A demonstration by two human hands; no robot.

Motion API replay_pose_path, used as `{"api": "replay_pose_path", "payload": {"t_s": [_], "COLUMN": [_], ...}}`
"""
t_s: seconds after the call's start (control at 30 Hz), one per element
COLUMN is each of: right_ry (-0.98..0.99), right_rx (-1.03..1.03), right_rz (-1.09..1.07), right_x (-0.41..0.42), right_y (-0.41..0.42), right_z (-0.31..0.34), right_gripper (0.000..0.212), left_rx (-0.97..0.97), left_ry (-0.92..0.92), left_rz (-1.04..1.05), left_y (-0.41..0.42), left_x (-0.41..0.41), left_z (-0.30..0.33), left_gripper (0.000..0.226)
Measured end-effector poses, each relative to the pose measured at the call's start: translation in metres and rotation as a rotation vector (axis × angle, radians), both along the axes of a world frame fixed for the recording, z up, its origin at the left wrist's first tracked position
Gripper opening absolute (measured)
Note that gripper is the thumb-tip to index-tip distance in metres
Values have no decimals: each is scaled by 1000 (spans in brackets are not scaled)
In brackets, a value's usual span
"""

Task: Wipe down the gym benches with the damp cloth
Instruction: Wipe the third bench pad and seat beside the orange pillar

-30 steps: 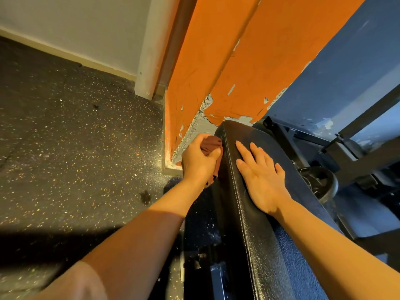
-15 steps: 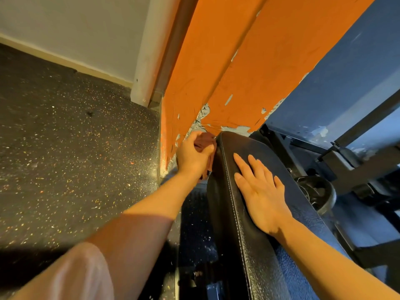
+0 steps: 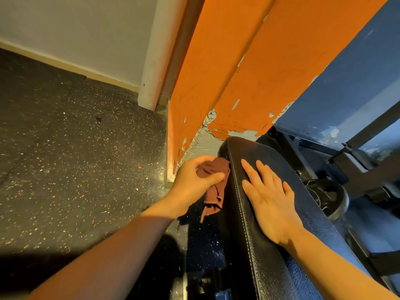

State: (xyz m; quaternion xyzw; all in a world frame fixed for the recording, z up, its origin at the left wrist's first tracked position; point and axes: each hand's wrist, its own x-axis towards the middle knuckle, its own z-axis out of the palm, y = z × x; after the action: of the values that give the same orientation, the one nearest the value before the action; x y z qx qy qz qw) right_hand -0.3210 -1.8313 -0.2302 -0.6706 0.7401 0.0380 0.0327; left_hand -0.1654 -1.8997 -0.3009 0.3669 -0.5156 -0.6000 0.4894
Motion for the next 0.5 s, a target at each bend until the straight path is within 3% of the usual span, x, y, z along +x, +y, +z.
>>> {"api": "replay_pose_path", "payload": {"t_s": [0.2, 0.37, 0.5], "right_ry": [-10, -17, -25], "right_rx": [-14, -14, -11], "right_rz": [-2, 1, -8], "right_x": [-2, -2, -1], "right_y": [-2, -2, -1], "right_z": [-2, -3, -2], "right_gripper": [53, 48, 59], "left_rx": [26, -49, -105], "left_ry": [-166, -158, -82], "left_rz": [242, 135, 40], "left_y": [-67, -49, -25], "left_x": [-27, -17, -10], "left_z": [18, 7, 1], "left_gripper": [24, 23, 28]}}
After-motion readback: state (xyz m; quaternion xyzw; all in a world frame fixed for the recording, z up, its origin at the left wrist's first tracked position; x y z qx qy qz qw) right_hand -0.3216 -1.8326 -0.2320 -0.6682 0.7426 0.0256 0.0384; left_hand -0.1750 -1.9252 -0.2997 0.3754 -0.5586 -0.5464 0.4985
